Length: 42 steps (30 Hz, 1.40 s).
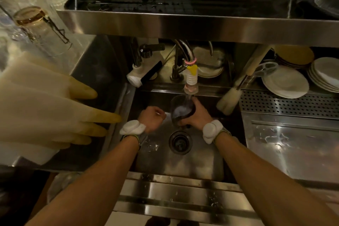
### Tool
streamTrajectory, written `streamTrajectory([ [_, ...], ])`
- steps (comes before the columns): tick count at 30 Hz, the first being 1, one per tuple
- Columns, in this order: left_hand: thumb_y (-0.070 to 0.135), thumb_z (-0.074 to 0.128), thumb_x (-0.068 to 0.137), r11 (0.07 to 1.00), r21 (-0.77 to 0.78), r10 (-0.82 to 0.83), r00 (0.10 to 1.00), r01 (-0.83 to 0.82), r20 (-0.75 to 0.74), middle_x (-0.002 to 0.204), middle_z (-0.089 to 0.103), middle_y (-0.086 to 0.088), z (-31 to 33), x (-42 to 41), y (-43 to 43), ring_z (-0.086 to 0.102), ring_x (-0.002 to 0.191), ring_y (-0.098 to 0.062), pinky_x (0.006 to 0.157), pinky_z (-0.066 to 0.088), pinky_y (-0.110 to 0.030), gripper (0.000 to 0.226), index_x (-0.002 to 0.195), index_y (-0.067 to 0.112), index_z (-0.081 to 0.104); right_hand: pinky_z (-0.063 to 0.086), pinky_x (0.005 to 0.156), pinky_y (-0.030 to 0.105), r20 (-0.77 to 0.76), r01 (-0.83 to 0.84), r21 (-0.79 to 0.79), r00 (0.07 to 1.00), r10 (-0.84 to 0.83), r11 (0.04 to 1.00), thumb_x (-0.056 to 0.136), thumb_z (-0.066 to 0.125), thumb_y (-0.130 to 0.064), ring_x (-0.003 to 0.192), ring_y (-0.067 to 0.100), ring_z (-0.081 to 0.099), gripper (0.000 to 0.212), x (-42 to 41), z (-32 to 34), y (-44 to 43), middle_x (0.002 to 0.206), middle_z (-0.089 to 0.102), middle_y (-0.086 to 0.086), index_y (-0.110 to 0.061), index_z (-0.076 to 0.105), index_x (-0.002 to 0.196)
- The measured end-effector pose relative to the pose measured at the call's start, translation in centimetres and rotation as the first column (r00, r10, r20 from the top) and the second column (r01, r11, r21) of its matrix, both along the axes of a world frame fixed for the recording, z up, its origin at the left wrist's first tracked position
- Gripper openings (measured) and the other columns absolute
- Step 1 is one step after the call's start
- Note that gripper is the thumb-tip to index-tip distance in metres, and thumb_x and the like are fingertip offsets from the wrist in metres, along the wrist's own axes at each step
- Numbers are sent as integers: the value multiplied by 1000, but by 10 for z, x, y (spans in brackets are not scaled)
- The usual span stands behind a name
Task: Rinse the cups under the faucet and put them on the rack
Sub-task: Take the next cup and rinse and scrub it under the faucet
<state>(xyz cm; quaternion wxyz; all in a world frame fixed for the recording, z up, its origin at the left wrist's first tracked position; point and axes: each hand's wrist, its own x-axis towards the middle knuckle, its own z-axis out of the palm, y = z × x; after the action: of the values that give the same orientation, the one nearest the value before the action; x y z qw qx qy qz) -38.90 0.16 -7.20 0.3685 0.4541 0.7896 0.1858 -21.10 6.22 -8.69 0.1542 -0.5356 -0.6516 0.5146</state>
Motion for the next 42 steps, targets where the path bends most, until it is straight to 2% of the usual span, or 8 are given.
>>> streamTrajectory([
  [6, 22, 62, 87, 1000, 13, -4, 1000, 4, 3, 107, 71, -7, 2, 3, 6, 64, 104, -23, 95, 49, -31, 17, 101, 18, 71, 37, 96, 26, -61, 78, 2, 995, -78, 997, 56, 88, -8, 120, 18, 49, 96, 7, 0, 2, 129, 55, 1, -19, 38, 136],
  [11, 21, 61, 88, 1000, 22, 11, 1000, -11, 11, 109, 71, -7, 1, 0, 6, 64, 107, -23, 98, 48, -34, 18, 103, 18, 70, 39, 87, 19, -106, 60, 19, 993, -58, 998, 58, 88, -13, 107, 11, 53, 86, 1, -2, -8, 110, 54, -11, -19, 43, 130],
  [15, 21, 62, 87, 999, 23, 30, 1000, -30, 3, 106, 72, -7, 2, -3, 1, 64, 105, -23, 95, 49, -31, 16, 99, 18, 71, 38, 95, 26, -126, 85, 17, 989, -82, 996, 58, 87, -9, 112, 12, 47, 92, 2, -2, -3, 120, 53, -5, -18, 37, 134],
  [19, 22, 62, 86, 999, 18, 33, 999, -33, -13, 105, 72, -8, 2, -6, 2, 64, 105, -23, 93, 48, -30, 18, 100, 17, 72, 44, 99, 32, -137, 62, 27, 989, -58, 998, 55, 89, -19, 115, 16, 54, 92, -4, -7, -7, 119, 55, -7, -25, 37, 131],
  [24, 21, 63, 86, 999, 37, 24, 999, -25, 21, 103, 72, -8, 2, -5, 1, 64, 102, -23, 92, 50, -32, 16, 98, 17, 72, 40, 97, 28, -109, 103, 49, 989, -97, 993, 56, 88, -13, 117, 18, 51, 96, 3, -6, 2, 128, 55, 1, -17, 37, 136],
  [29, 22, 62, 85, 1000, 7, 24, 1000, -24, 14, 104, 72, -7, 2, -5, 1, 64, 104, -24, 96, 48, -32, 16, 98, 19, 72, 45, 100, 35, -78, 49, 56, 996, -45, 997, 49, 90, -23, 116, 18, 55, 100, 3, -4, 10, 126, 58, -2, -16, 40, 135],
  [37, 20, 62, 86, 1000, 26, 0, 1000, 0, 0, 111, 71, -8, 4, -2, 8, 62, 109, -24, 96, 46, -30, 18, 100, 16, 72, 44, 91, 26, -90, 1, 51, 996, 4, 999, 53, 90, -14, 117, 18, 55, 94, 1, -5, 14, 127, 57, 0, -17, 41, 134],
  [42, 22, 63, 84, 1000, 18, 4, 1000, -5, 19, 103, 72, -8, 0, 1, 3, 64, 104, -24, 94, 49, -32, 15, 96, 20, 72, 46, 100, 37, -83, 42, 71, 996, -36, 997, 54, 89, -16, 114, 19, 55, 91, 1, -3, 21, 122, 58, -2, -16, 42, 132],
])
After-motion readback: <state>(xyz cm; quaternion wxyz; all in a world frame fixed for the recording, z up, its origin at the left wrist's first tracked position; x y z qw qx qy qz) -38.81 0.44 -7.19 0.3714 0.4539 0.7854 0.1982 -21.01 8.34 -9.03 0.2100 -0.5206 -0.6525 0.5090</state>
